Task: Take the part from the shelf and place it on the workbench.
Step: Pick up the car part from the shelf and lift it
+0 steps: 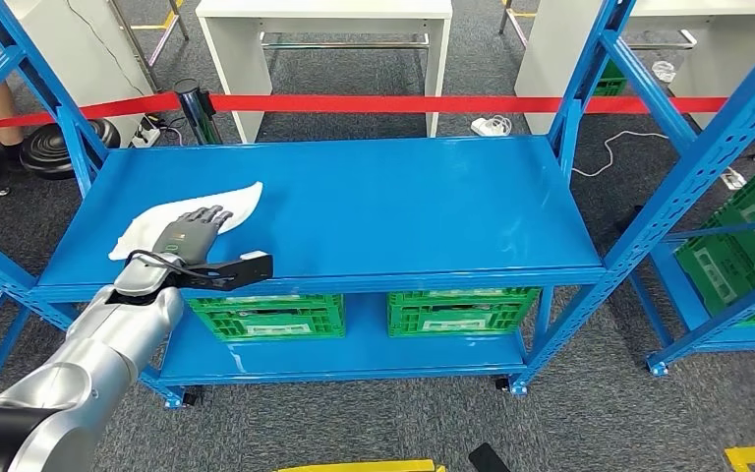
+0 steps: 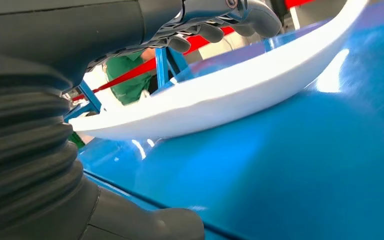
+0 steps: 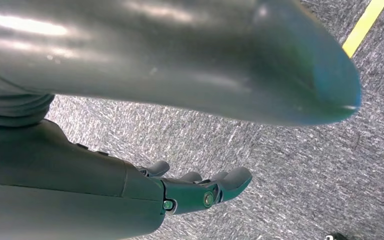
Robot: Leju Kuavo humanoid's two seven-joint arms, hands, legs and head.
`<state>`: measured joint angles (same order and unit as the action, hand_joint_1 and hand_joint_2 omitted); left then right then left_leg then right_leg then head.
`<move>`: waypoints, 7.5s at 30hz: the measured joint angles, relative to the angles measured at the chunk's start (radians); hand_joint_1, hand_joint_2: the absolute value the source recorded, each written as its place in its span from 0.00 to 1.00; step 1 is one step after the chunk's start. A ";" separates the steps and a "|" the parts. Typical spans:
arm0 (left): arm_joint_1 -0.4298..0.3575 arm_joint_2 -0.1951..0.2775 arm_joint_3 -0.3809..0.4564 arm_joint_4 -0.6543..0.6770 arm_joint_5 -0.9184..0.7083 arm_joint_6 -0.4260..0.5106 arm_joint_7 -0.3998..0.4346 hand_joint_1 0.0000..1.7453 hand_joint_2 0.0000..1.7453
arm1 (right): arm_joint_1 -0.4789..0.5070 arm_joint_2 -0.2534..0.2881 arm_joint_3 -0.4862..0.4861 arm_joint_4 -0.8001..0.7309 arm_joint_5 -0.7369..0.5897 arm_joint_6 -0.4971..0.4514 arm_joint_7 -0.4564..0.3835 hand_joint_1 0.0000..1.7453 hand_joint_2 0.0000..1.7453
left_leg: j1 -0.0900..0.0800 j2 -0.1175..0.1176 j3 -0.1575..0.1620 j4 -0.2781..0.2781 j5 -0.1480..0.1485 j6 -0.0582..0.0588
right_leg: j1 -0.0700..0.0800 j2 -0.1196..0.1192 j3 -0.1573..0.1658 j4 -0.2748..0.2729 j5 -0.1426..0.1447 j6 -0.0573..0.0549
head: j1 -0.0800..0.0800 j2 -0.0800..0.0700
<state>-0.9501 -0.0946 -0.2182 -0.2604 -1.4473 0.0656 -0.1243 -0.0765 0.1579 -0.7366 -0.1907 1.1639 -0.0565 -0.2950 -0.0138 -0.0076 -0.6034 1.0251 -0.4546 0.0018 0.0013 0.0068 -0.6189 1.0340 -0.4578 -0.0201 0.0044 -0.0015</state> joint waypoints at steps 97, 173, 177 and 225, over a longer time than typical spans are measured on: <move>0.033 0.022 0.119 -0.010 0.031 0.073 0.111 0.00 0.00 | 0.005 0.006 -0.018 0.001 0.009 -0.001 0.008 0.00 0.00 | 0.003 0.005 0.049 -0.001 -0.048 -0.009 | -0.021 -0.004 -0.017 0.005 0.018 0.016 | 0.001 0.000; 0.078 0.010 0.218 -0.002 0.088 0.016 0.019 0.00 0.00 | 0.001 0.003 -0.040 0.002 0.006 -0.018 0.013 0.00 0.00 | 0.021 0.022 0.004 0.013 -0.014 -0.035 | -0.023 -0.036 0.004 0.019 -0.015 0.012 | 0.005 0.000; 0.077 0.008 0.218 -0.004 0.086 0.019 0.014 0.00 0.00 | 0.001 0.003 -0.040 0.002 0.006 -0.023 0.012 0.00 0.00 | 0.026 0.007 0.009 -0.005 -0.001 -0.008 | -0.025 -0.035 -0.008 0.042 -0.034 0.035 | 0.006 0.000; 0.070 0.001 0.135 -0.005 -0.019 0.165 -0.047 0.00 1.00 | 0.003 0.004 -0.043 0.002 0.012 -0.044 -0.004 0.00 0.00 | 0.011 -0.020 0.015 0.000 -0.011 -0.020 | -0.018 -0.003 -0.003 0.011 -0.002 0.012 | 0.006 0.000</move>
<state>-0.8799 -0.0936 -0.0835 -0.2655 -1.4667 0.2310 -0.1710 -0.0731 0.1621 -0.7797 -0.1884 1.1762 -0.1003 -0.2995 -0.0031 -0.0279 -0.5882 1.0248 -0.4656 -0.0186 -0.0169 0.0043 -0.6215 1.0446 -0.4593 -0.0077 0.0107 -0.0015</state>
